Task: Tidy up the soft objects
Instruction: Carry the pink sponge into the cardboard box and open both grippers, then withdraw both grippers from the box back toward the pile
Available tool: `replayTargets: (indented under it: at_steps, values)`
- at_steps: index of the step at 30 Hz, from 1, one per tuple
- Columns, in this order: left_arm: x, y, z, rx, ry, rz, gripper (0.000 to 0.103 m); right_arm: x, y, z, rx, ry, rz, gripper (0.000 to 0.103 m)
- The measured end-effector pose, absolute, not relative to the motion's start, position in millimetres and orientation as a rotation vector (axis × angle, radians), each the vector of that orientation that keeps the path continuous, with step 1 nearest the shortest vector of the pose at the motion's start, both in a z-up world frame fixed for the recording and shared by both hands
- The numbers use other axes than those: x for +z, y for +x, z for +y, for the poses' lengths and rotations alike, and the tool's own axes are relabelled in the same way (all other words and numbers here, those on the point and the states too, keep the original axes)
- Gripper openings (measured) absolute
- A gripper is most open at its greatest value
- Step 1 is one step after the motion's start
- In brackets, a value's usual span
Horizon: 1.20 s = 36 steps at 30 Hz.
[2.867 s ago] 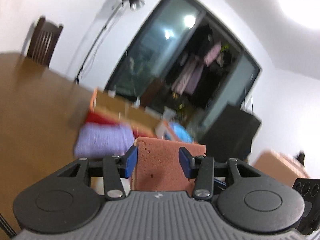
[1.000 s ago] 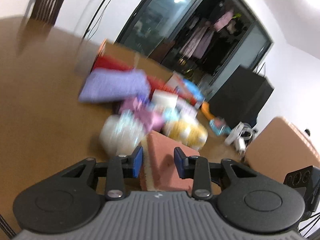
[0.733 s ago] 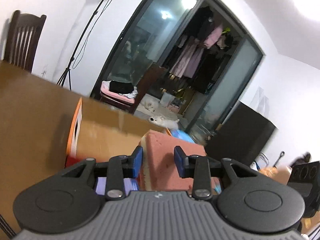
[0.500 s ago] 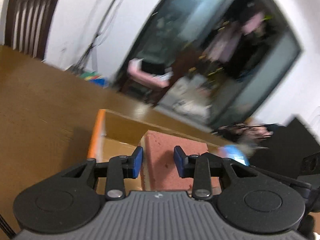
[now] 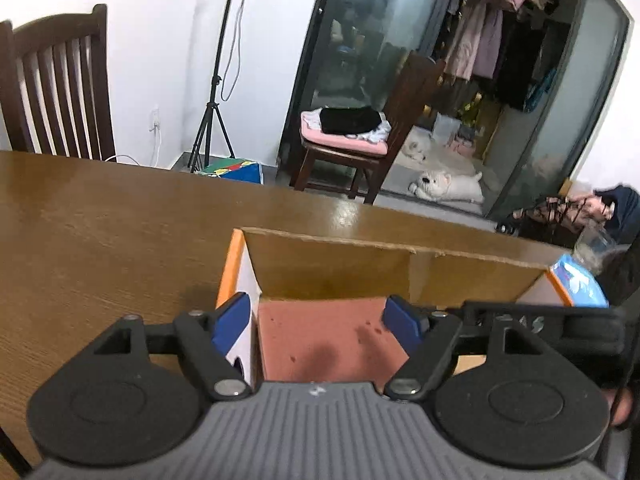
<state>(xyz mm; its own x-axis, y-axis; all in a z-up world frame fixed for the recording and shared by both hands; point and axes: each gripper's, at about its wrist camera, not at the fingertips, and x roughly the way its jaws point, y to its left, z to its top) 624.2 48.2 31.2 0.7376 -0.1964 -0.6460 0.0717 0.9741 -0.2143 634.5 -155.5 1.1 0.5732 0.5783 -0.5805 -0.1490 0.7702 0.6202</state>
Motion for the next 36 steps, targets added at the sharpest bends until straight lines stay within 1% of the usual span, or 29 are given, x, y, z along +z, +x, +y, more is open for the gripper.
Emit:
replayTargets:
  at_steps: [2, 5, 8, 10, 12, 14, 17, 21, 25, 27, 28, 31, 32, 33, 36]
  values:
    - [34, 620, 42, -0.148, -0.168, 0.734, 0.079, 6, 626, -161, 0.432, 0.523, 0.825, 0.037]
    - [45, 602, 44, -0.113, -0.181, 0.677, 0.079, 29, 610, -172, 0.403, 0.457, 0.775, 0.038]
    - [76, 579, 49, -0.117, -0.176, 0.629, 0.079, 63, 586, -191, 0.378, 0.397, 0.749, 0.042]
    - [98, 557, 48, -0.112, -0.15, 0.595, 0.081, 87, 563, -205, 0.363, 0.327, 0.733, 0.047]
    - [118, 527, 46, -0.126, -0.105, 0.555, 0.084, 108, 537, -217, 0.335, 0.257, 0.708, 0.055]
    - [133, 496, 46, -0.134, -0.064, 0.519, 0.086, 126, 505, -233, 0.31, 0.198, 0.676, 0.056]
    - [149, 453, 40, -0.143, -0.014, 0.496, 0.089, 146, 459, -255, 0.285, 0.141, 0.634, 0.064]
    - [163, 410, 36, -0.133, 0.007, 0.47, 0.089, 163, 403, -277, 0.243, 0.094, 0.591, 0.068]
    - [159, 363, 33, -0.137, 0.001, 0.431, 0.09, 165, 349, -283, 0.246, 0.098, 0.535, 0.07]
    - [152, 334, 32, -0.134, -0.002, 0.4, 0.091, 160, 323, -282, 0.251, 0.101, 0.5, 0.076]
    - [147, 318, 32, -0.14, 0.001, 0.383, 0.091, 156, 308, -281, 0.252, 0.1, 0.481, 0.077]
    - [130, 263, 26, -0.167, 0.004, 0.338, 0.094, 143, 259, -273, 0.265, 0.082, 0.423, 0.077]
    - [126, 246, 25, -0.183, 0.005, 0.32, 0.097, 139, 243, -270, 0.272, 0.081, 0.4, 0.08]
    - [120, 225, 23, -0.2, 0.012, 0.295, 0.099, 134, 225, -267, 0.281, 0.083, 0.372, 0.084]
    - [101, 168, 14, -0.207, 0.06, 0.214, 0.101, 116, 175, -259, 0.276, 0.076, 0.297, 0.085]
